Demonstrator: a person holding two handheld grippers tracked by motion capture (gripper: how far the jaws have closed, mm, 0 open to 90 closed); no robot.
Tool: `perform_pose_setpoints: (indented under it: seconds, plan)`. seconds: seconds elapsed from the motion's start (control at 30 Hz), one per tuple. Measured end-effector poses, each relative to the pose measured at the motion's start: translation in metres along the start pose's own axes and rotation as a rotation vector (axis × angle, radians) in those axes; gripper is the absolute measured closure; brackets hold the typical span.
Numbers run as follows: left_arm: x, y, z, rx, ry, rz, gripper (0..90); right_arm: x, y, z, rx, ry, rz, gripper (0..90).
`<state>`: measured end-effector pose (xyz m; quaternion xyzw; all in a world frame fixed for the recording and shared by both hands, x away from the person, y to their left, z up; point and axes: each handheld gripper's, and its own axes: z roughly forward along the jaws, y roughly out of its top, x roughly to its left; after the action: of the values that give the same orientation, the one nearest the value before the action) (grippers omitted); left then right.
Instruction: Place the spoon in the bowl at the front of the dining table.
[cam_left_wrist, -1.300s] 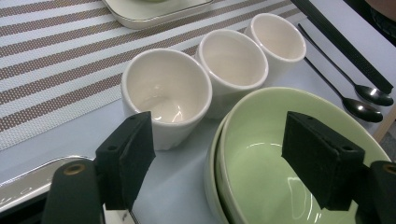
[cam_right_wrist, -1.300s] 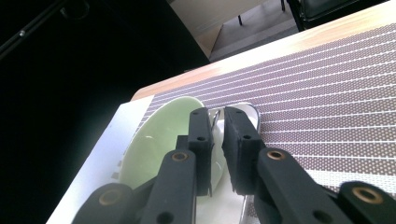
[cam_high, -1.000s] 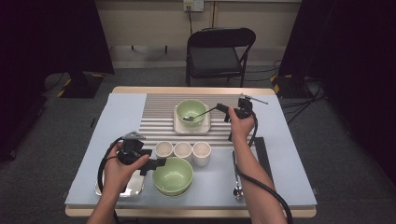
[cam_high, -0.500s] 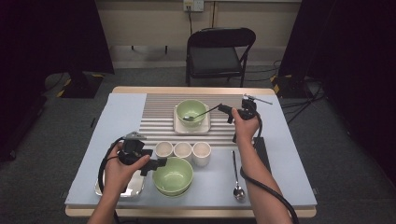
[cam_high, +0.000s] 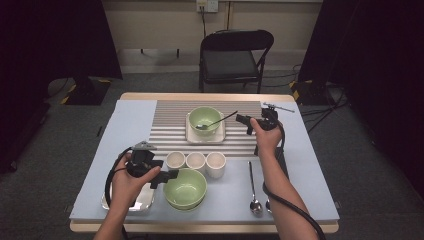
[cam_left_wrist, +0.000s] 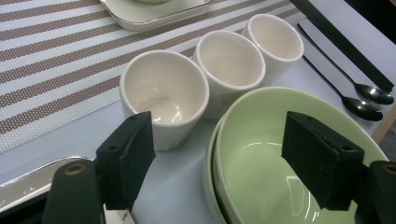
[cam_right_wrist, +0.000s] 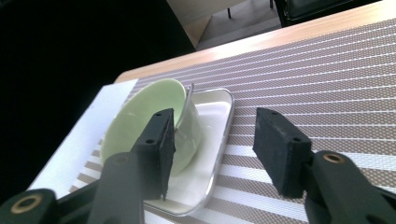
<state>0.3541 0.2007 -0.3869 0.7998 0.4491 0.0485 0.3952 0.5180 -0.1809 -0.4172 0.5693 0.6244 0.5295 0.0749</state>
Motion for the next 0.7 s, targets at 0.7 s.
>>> perform_pose_setpoints:
  seconds: [0.7]
  plan:
    - [-0.0017, -0.0004, 0.0008, 0.006, -0.002, 0.015, 25.3, 0.0008, -0.0051, -0.0084, 0.111, -0.06, -0.159, 36.8]
